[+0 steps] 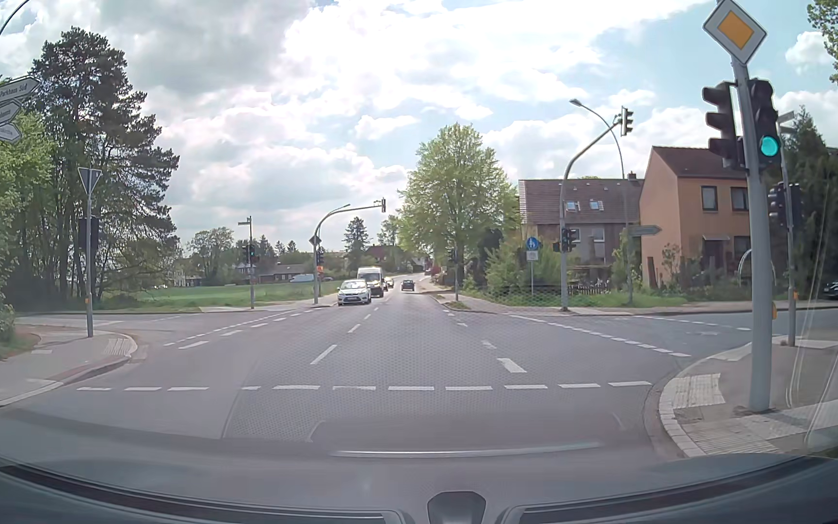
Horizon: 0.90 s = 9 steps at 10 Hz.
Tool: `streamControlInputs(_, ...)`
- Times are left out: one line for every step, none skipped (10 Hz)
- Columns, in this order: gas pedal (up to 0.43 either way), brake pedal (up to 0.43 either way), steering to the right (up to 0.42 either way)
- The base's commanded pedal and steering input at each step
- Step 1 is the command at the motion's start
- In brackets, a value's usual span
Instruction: Follow the waypoints while adhering to traffic rules and regulations
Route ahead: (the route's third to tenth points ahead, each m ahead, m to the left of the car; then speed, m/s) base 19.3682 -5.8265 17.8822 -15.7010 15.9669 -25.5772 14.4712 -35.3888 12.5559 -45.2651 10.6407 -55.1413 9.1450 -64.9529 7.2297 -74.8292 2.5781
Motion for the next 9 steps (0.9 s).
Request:
streamControlInputs(0.000,0.000,0.062)
streamControlInputs(0.000,0.000,0.068)
streamControlInputs(0.000,0.000,0.072)
streamControlInputs(0.000,0.000,0.075)
streamControlInputs(0.000,0.000,0.072)
streamControlInputs(0.000,0.000,0.070)
streamControlInputs(0.000,0.000,0.070)
streamControlInputs(0.000,0.000,0.070)
streamControlInputs(0.000,0.000,0.069)
